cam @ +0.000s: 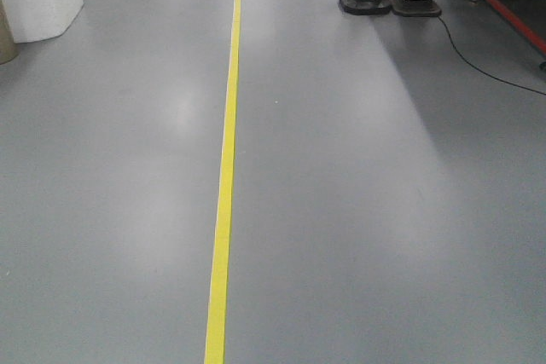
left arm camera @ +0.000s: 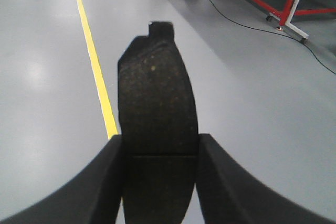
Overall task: Move and align brake pads A on conveyor
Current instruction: 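Drive along the yellow floor line past the striped cones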
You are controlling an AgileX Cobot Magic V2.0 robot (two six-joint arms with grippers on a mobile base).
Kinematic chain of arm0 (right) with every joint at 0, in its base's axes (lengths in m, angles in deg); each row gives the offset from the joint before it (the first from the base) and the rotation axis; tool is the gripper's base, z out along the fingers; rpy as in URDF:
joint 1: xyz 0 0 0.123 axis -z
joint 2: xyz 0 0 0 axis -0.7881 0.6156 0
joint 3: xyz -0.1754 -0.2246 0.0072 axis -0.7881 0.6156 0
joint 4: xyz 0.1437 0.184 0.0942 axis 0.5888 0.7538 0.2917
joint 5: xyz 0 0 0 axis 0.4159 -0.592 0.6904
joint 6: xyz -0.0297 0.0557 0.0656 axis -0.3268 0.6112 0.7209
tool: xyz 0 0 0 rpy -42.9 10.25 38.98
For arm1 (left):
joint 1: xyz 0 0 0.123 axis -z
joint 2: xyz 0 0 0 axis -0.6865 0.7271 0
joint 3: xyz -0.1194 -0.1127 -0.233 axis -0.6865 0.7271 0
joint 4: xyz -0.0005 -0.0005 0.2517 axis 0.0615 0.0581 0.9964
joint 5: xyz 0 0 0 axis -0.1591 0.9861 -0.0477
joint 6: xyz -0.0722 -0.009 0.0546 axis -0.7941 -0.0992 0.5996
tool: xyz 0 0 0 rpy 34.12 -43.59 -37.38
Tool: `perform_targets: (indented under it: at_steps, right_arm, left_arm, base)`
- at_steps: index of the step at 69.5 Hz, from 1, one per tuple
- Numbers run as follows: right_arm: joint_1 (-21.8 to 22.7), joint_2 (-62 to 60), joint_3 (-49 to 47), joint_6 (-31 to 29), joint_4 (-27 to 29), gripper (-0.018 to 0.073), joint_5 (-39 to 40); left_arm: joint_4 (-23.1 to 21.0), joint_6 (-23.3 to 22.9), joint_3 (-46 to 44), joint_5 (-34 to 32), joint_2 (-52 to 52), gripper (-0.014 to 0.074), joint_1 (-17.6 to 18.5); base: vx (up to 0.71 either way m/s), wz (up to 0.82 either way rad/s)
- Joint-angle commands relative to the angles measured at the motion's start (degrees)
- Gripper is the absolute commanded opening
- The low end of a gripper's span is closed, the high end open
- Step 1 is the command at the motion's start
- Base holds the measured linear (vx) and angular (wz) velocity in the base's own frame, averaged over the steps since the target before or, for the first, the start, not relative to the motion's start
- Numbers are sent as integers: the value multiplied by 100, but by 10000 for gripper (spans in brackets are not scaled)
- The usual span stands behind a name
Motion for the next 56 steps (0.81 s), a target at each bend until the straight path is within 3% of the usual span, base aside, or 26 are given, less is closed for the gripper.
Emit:
perform_targets:
  at_steps: [1,56]
  right_arm:
    - [42,32,-163,-21,-122,-4,506]
    - [42,32,-163,-21,-122,-4,498]
  left_arm:
    - [112,-56,-166,-479,34,-6,23]
    - [112,-56,-166,-479,34,-6,23]
  base:
    - [53,-7]
    - [61,5]
